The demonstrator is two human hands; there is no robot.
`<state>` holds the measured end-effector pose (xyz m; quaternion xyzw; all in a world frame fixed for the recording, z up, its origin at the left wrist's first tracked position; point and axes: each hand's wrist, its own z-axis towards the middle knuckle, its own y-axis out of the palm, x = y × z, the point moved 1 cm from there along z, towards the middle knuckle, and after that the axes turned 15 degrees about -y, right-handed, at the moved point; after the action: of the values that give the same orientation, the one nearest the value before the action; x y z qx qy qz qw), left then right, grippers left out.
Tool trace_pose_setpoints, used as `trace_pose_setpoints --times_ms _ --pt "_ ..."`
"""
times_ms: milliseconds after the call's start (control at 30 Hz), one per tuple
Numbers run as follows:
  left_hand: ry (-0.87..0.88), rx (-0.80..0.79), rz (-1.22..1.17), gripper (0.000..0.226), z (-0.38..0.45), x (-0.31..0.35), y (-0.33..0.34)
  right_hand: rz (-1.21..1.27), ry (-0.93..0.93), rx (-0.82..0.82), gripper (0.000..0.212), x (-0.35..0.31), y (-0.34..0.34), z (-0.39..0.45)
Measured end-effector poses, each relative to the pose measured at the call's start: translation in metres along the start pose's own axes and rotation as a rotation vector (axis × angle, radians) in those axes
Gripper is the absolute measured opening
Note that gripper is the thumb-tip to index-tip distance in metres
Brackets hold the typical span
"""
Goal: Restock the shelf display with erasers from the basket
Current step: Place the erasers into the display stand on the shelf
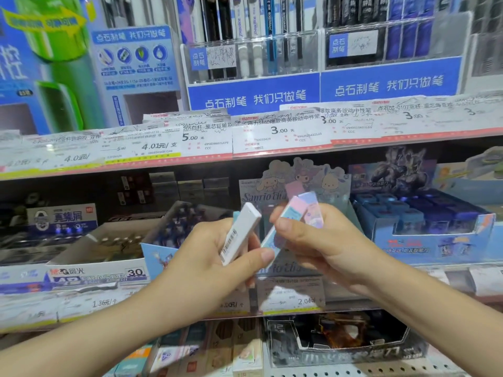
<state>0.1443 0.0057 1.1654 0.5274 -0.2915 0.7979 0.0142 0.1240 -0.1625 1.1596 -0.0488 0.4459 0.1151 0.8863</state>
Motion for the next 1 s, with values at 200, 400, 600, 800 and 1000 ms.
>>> trace_pose_setpoints --times_ms 200,400,600,800,1000 --pt "-0.023 0.048 0.080 0.022 -0.003 -0.002 0.000 -0.220 -0.146 0.186 0.017 0.002 0.001 -0.004" --pt "0.199 0.163 0.430 0.013 0.004 -0.007 -0.029 -0.592 -0.298 0.185 0.021 -0.010 -0.012 0.004" --pt "0.371 0.066 1.059 0.053 0.019 -0.006 -0.041 -0.741 -0.269 0.085 0.025 0.001 -0.021 0.013" --pt "0.290 0.011 1.061 0.064 0.027 -0.012 -0.035 -0.821 -0.275 -0.003 0.022 0.015 -0.020 0.019" --pt "0.309 -0.030 1.026 0.063 0.028 -0.012 -0.036 -0.860 -0.301 -0.027 0.029 0.013 -0.018 0.020"
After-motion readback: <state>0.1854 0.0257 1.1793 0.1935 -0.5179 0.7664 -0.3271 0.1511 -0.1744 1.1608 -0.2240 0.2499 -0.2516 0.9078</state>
